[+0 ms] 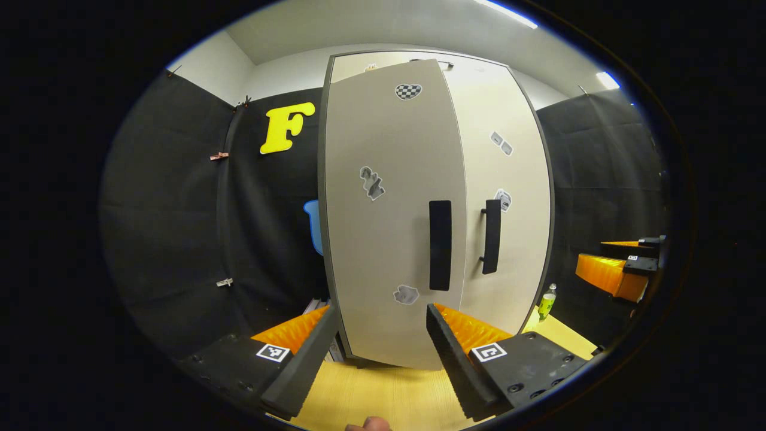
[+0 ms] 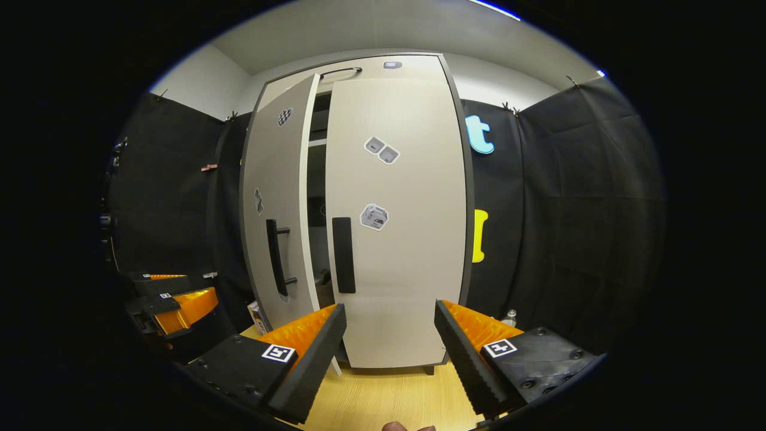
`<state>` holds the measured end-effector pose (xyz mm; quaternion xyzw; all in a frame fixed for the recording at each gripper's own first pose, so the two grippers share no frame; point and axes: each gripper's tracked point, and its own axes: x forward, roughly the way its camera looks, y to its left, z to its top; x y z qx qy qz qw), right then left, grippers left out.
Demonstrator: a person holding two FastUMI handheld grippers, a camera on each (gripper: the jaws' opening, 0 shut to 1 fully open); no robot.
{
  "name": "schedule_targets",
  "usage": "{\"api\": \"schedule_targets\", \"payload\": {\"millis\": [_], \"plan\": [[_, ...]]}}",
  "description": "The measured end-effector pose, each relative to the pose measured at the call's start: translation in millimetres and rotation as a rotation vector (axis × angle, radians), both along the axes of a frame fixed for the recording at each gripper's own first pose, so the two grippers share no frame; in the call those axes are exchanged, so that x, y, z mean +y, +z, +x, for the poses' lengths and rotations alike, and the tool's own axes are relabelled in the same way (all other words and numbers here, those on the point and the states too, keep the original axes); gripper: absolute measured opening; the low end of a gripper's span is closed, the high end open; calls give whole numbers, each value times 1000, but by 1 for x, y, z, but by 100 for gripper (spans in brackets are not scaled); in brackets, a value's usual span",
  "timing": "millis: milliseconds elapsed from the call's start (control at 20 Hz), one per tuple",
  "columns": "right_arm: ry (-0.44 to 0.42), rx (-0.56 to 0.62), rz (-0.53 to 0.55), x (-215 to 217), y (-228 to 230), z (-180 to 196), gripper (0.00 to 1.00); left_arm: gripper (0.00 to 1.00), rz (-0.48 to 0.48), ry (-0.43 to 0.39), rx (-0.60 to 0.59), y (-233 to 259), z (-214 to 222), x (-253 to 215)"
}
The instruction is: Grab one shoe with the right hand and put it into the shoe cabinet, grab the other shoe with the left hand and put it into the shoe cabinet; then close the right door with the right hand and the left door with the left hand.
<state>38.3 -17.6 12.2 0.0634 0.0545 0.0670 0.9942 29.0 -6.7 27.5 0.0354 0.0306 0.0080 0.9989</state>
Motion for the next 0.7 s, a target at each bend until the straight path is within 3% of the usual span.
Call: {"api": "schedule_targets", "payload": {"millis": [350,700], "plan": [[-7,3,-13,-1,-2,1,98,92,-18,-1,-5,2,4,-1],[-34,11,-41,-7,-6,3,98,95,-8,-7,-8,3,6,-5]]}}
